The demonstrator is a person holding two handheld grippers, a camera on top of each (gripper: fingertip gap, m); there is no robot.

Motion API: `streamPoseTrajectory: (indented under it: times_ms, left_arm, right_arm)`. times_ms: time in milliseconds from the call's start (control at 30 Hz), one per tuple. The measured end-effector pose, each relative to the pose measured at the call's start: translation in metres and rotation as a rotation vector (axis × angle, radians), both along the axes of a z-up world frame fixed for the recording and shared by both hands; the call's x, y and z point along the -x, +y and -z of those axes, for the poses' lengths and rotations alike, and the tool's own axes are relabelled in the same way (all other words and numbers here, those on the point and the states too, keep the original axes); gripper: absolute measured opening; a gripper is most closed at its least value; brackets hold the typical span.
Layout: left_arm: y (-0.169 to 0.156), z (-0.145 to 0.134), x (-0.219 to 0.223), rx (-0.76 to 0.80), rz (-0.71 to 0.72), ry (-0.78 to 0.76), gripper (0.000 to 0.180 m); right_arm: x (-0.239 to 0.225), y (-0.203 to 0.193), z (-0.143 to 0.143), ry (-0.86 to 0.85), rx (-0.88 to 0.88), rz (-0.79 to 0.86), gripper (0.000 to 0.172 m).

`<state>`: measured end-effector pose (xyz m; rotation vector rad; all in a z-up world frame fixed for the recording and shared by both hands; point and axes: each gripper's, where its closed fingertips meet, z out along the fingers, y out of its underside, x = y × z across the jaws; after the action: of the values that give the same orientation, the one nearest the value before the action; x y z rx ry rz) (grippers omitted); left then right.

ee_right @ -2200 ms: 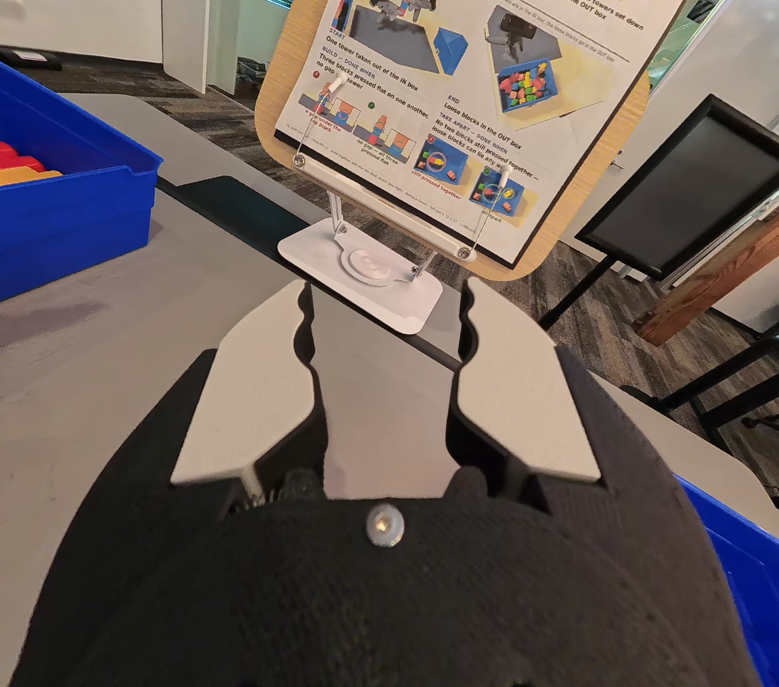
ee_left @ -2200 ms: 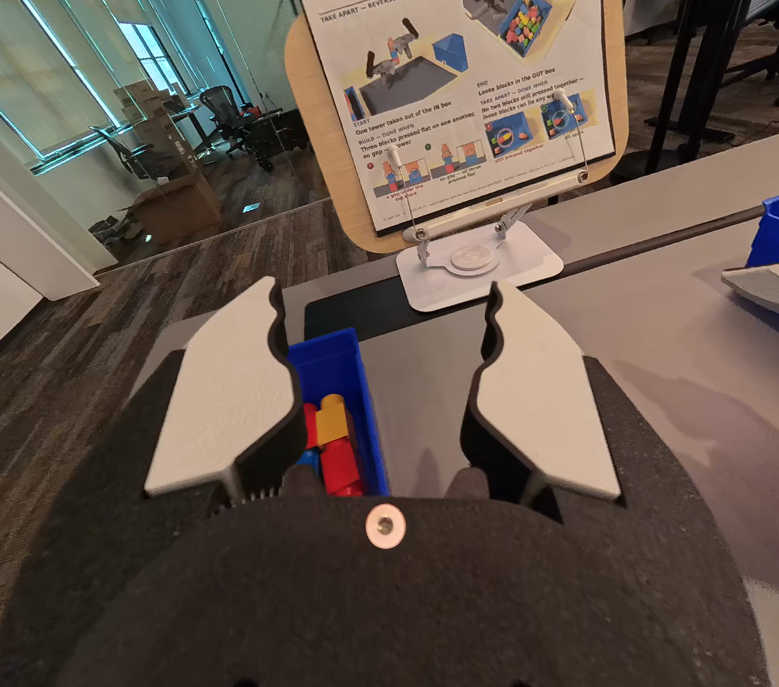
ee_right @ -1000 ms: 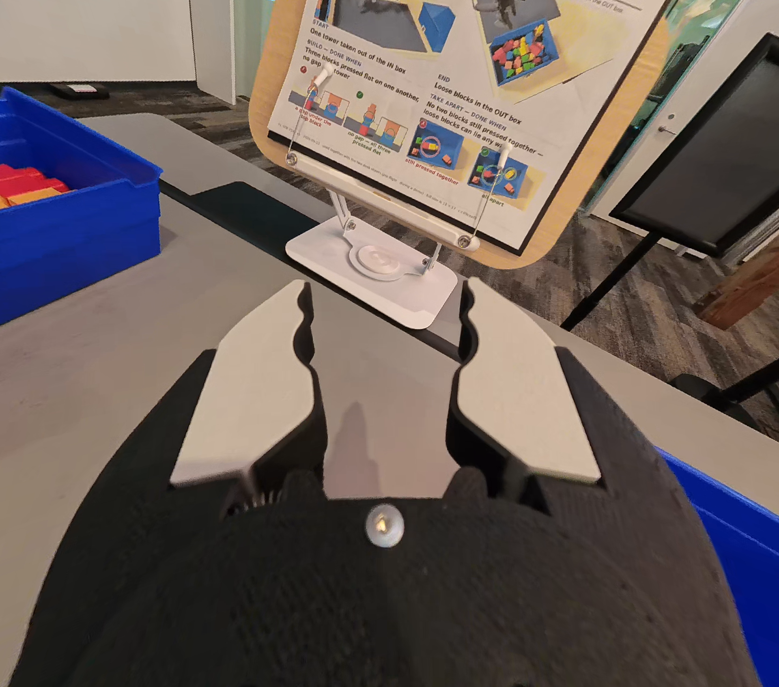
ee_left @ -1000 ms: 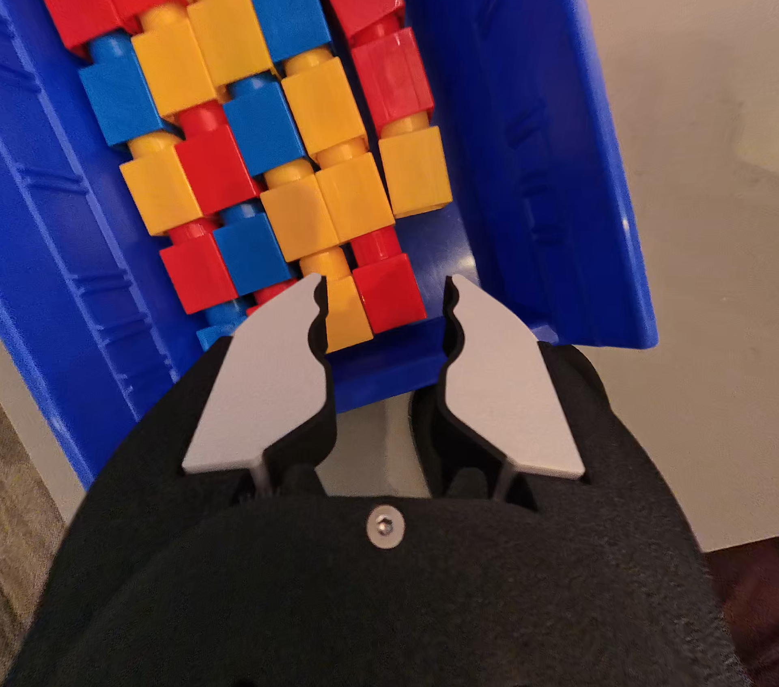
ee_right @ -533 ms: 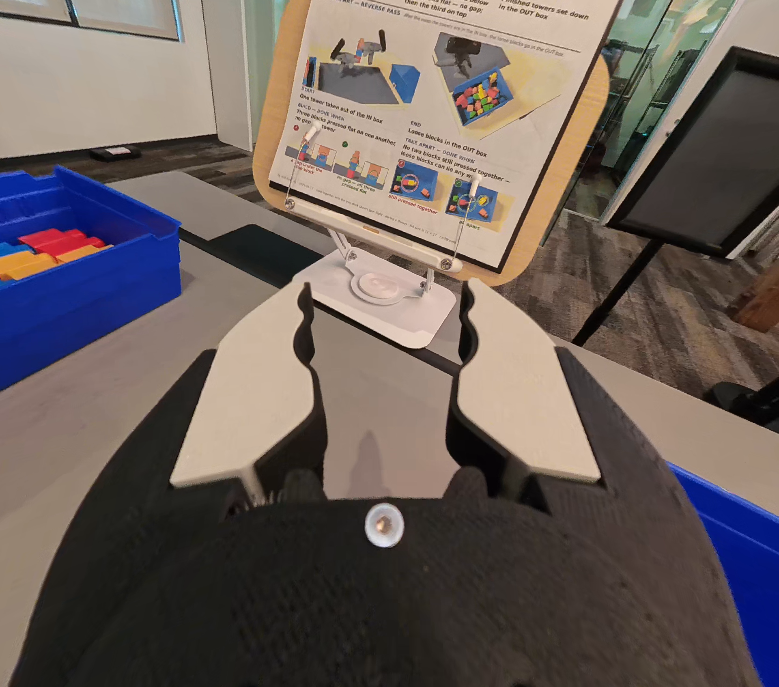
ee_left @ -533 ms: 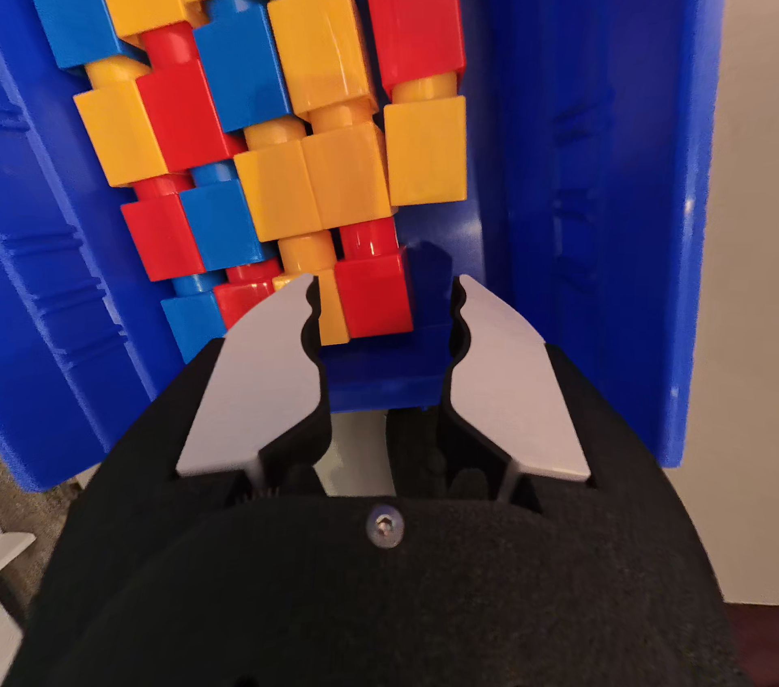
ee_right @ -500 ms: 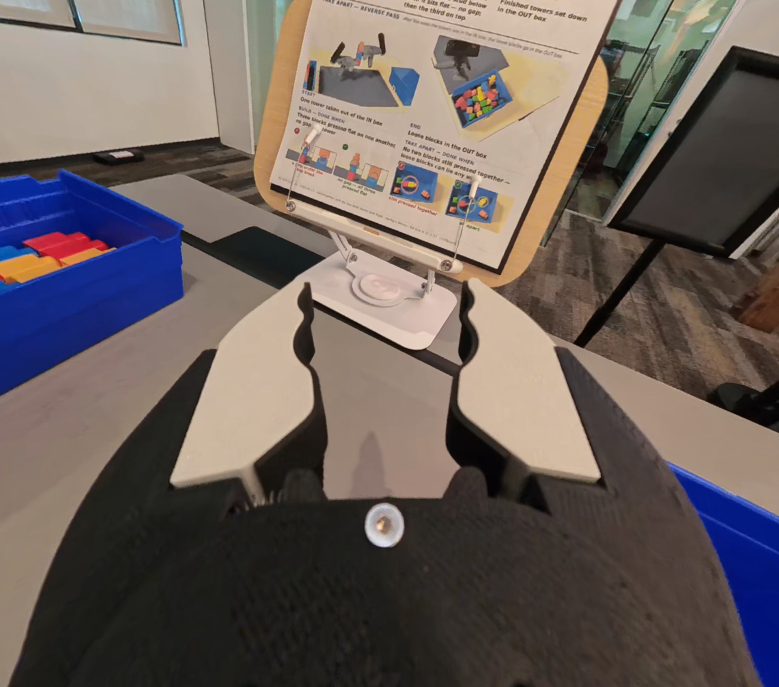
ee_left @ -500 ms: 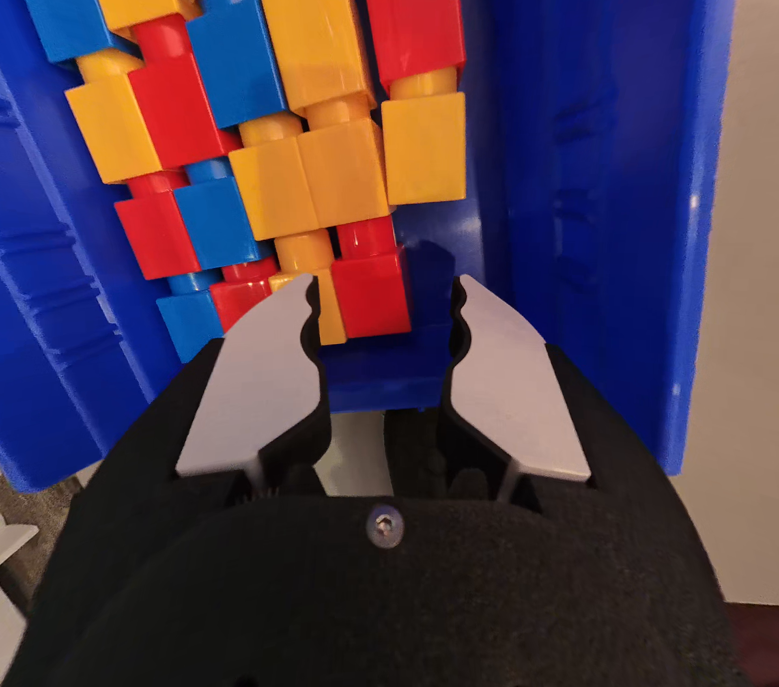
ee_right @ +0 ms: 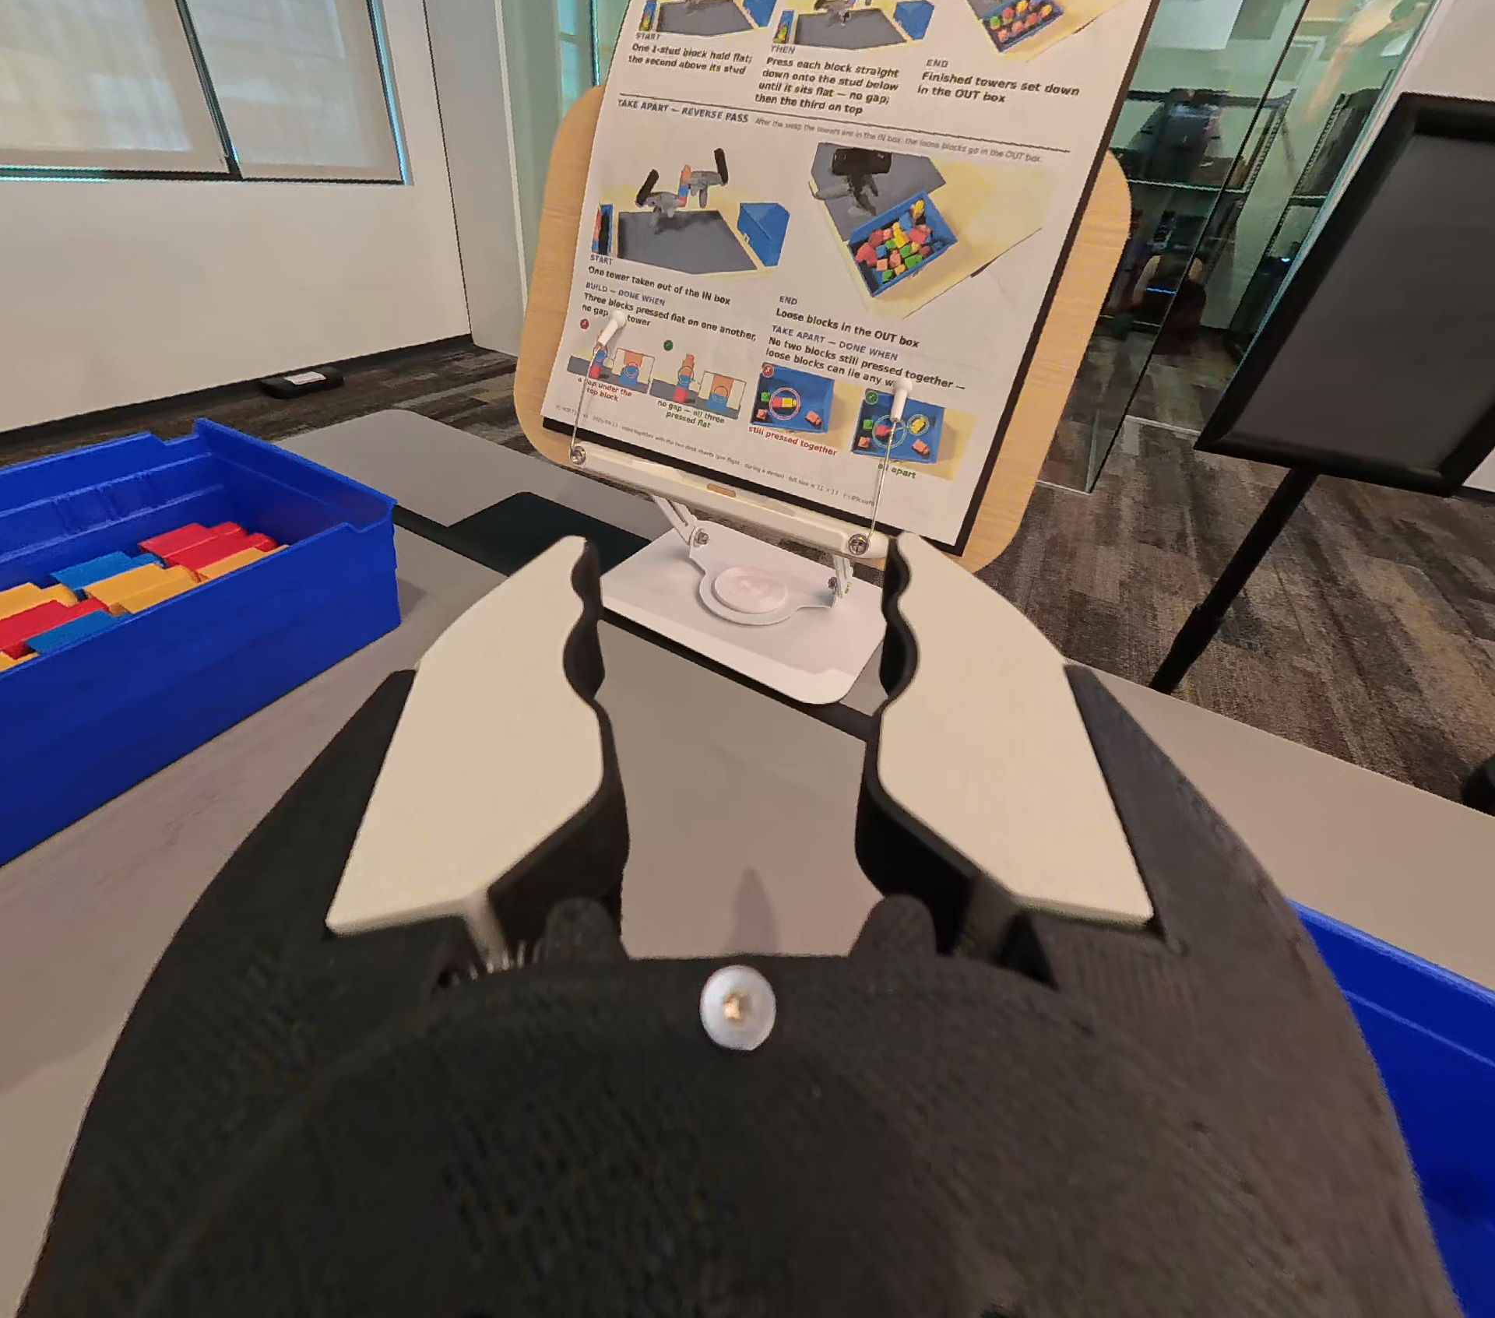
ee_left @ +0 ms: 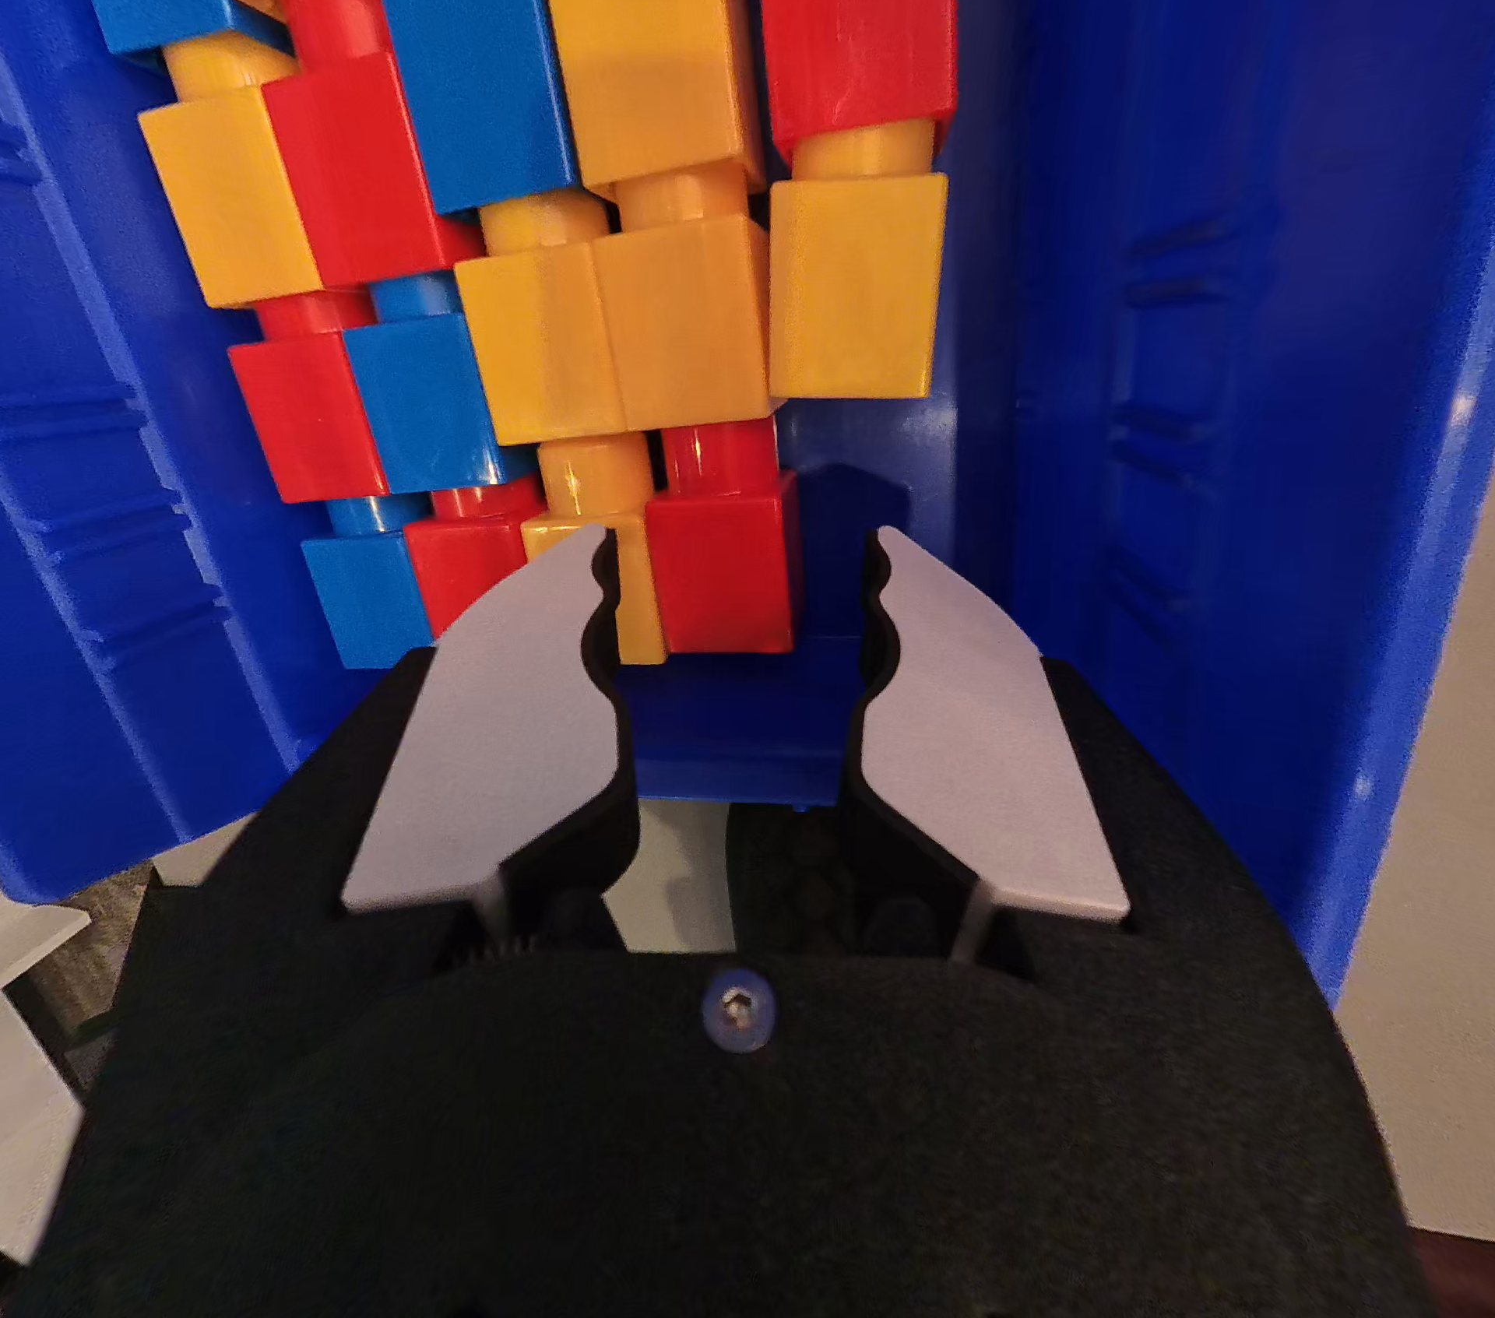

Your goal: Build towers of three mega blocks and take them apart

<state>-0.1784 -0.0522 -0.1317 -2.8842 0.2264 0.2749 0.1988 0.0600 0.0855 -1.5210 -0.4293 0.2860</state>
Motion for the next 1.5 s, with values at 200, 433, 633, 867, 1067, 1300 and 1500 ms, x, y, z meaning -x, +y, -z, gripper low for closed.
streamPoseTrajectory:
  times_ms: [200, 433, 633, 867, 1067, 1300, 1500]
  left_arm:
    - [-0.001, -0.002, -0.008, 0.011, 0.021, -0.048, 0.056]
    - [0.000, 0.001, -0.013, 0.028, 0.049, -0.048, 0.050]
    - [-0.004, 0.011, -0.024, 0.114, 0.035, -0.185, 0.054]
    - [-0.004, 0.013, -0.029, 0.138, 0.051, -0.245, 0.040]
    - [-0.004, 0.013, -0.029, 0.146, 0.065, -0.239, 0.038]
    - [-0.001, 0.003, -0.021, 0.082, 0.090, -0.177, 0.038]
    - [0.000, -0.027, -0.018, -0.027, 0.097, -0.200, 0.037]
  right_arm:
    - [0.000, 0.001, 0.001, 0.013, 0.010, -0.009, 0.068]
    - [0.000, 0.002, 0.004, 0.008, 0.015, -0.008, 0.068]
    - [0.000, 0.004, 0.005, 0.008, 0.014, -0.009, 0.068]
    - [0.005, 0.006, 0.010, -0.012, 0.021, -0.015, 0.068]
    - [0.005, 0.006, 0.010, -0.013, 0.014, -0.016, 0.068]
    - [0.004, 0.008, 0.011, -0.015, 0.014, -0.016, 0.068]
    - [0.003, 0.012, 0.016, -0.015, 0.029, -0.015, 0.068]
